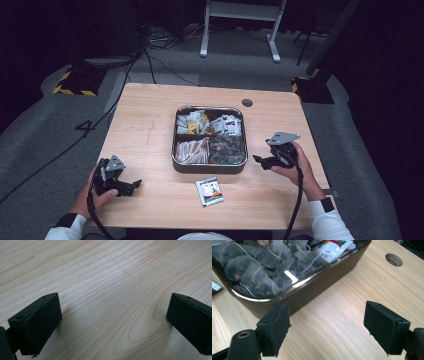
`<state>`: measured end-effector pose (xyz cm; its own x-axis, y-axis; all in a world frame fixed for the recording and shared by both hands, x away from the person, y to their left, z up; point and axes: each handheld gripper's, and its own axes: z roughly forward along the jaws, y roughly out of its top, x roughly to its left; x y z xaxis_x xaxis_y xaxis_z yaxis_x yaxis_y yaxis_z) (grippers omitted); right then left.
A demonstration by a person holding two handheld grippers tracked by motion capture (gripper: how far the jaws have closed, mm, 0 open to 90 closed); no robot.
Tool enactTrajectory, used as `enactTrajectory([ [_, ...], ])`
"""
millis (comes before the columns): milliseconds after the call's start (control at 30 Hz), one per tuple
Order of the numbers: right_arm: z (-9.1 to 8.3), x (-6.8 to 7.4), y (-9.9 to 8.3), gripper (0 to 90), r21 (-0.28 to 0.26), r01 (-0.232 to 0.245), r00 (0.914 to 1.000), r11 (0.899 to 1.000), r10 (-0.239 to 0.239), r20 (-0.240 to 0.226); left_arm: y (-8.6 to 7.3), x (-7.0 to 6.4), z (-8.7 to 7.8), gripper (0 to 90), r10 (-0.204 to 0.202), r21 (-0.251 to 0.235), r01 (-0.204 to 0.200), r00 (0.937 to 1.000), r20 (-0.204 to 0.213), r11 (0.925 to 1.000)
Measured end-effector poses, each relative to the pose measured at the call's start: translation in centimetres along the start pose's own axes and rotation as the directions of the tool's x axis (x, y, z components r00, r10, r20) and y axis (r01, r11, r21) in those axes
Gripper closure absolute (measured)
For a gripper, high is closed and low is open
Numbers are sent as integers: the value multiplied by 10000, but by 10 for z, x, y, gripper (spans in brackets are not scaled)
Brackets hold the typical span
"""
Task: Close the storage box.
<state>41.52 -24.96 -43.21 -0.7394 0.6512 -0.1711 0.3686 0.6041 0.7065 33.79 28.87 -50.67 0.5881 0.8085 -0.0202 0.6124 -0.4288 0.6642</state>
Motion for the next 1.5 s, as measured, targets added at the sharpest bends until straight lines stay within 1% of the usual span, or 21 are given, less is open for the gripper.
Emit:
enactTrajectory([
  [100, -3, -2, -7, 222, -9, -93, 10000, 10000, 93, 18, 0, 0, 0, 2, -11, -8, 11, 10000, 1, 10000],
  [233, -6, -5, -17, 221, 71, -314, 9995, 9995, 314, -9, 0, 0, 0, 2, -23, 0, 23, 10000, 0, 10000],
  [433, -9, -9, -30, 223, 195, -500, 9987, 9986, 499, 50, 0, 0, 0, 2, -32, -11, 32, 10000, 1, 10000],
  [533, -11, -11, -36, 223, 251, -547, 9985, 9982, 546, 55, 0, 0, 0, 2, -15, -9, 15, 10000, 0, 10000],
  [633, -11, -12, -42, 223, 380, -590, 9981, 9975, 584, 174, 0, 0, 0, 2, -33, -11, 33, 10000, 2, 10000],
  [833, -13, -15, -54, 221, 446, -699, 9973, 9966, 688, 260, 0, 0, 0, 2, -3, 1, 3, 10000, -3, 10000],
  [1067, -13, -17, -69, 219, 722, -823, 9965, 9940, 809, 222, 0, 0, 0, 2, -24, -3, 24, 10000, -1, 10000],
  [1500, -17, -22, -97, 216, 780, -1286, 9913, 9886, 1259, 383, 0, 0, 0, 2, 6, 24, -6, 10000, 19, 10000],
])
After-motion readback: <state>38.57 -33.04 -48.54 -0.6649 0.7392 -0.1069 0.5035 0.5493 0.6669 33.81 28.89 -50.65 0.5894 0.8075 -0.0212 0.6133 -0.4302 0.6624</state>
